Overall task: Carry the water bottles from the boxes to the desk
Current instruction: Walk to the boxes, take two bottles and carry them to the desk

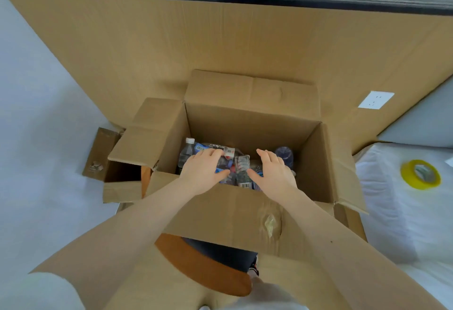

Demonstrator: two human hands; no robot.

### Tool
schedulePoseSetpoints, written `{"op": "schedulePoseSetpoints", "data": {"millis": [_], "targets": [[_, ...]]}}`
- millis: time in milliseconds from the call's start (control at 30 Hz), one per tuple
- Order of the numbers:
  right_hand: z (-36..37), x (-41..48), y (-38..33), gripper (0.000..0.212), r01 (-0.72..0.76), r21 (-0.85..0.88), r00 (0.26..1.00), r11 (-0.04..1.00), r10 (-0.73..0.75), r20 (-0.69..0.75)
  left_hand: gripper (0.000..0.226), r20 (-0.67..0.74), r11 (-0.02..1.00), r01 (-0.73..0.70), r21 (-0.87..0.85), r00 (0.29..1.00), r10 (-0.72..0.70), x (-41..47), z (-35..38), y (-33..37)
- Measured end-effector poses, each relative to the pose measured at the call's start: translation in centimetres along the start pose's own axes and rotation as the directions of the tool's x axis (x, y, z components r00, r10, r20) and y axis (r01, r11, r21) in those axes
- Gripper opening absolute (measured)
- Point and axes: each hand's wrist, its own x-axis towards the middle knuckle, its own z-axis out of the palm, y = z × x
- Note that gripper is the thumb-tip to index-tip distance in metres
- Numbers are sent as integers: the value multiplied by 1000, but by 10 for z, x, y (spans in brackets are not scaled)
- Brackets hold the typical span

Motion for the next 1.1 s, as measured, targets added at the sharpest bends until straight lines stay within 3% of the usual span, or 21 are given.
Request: {"op": "schedulePoseSetpoints", "data": {"millis": [167, 367, 633, 1100], "targets": [[-4, 51, 38, 66, -5, 23, 997, 1000, 3, 76, 51, 98, 999, 50, -12, 994, -49, 53, 7, 22], [13, 88, 84, 65, -88, 51, 982, 995, 78, 171, 51, 247, 997, 81, 12, 966, -81, 101, 38, 41], [33, 116, 117, 63, -237, 99, 953, 966, 212, 217, 54, 342, 998, 67, 4, 938, -64, 146, 65, 46], [84, 169, 139, 84, -584, 313, 808, 749, 576, 127, 52, 448, 993, 80, -85, 893, -34, 226, 110, 20]]}}
